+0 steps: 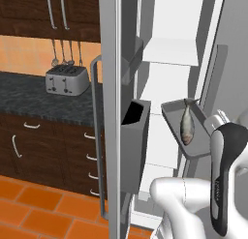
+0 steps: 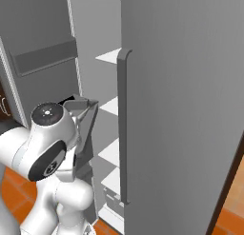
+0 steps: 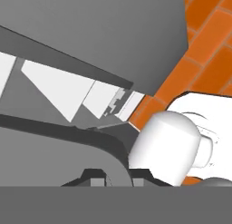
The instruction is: Take the meat container that has the fish and place it on the second highest rack of the freezer. Then take the vegetable container that has the potato and sweet potato and place it on the highest rack of the freezer.
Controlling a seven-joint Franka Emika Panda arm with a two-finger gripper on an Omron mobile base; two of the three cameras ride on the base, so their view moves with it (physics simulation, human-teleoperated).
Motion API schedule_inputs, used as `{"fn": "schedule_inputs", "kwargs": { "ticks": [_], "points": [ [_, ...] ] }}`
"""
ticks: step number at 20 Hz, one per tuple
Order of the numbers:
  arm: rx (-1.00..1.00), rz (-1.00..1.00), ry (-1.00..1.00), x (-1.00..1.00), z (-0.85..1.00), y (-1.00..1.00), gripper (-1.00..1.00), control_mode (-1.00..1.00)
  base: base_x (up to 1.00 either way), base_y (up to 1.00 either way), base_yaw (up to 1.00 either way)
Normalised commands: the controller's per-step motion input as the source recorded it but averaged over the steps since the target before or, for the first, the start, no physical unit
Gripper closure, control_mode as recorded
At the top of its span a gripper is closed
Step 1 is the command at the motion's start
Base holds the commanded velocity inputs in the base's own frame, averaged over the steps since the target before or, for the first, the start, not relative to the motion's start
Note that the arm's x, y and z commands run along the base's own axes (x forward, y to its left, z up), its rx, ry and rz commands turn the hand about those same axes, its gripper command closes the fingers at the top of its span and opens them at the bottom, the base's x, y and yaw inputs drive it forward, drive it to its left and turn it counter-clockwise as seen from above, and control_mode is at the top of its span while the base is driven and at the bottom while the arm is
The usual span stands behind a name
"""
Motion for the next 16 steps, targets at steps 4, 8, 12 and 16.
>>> {"fn": "schedule_inputs", "kwargs": {
  "ticks": [4,8,12,16],
  "points": [
    [0.12,-0.16,0.00,0.55,0.01,0.03,1.00,-1.00,0.00,0.00,0.00],
    [0.24,-0.35,0.00,0.52,0.00,0.10,1.00,-1.00,0.00,0.00,0.00],
    [0.31,-0.24,-0.01,0.18,-0.12,0.13,1.00,-1.00,0.00,0.00,0.00],
    [0.08,-0.08,-0.03,0.30,-0.17,0.17,1.00,-1.00,0.00,0.00,0.00]
  ]
}}
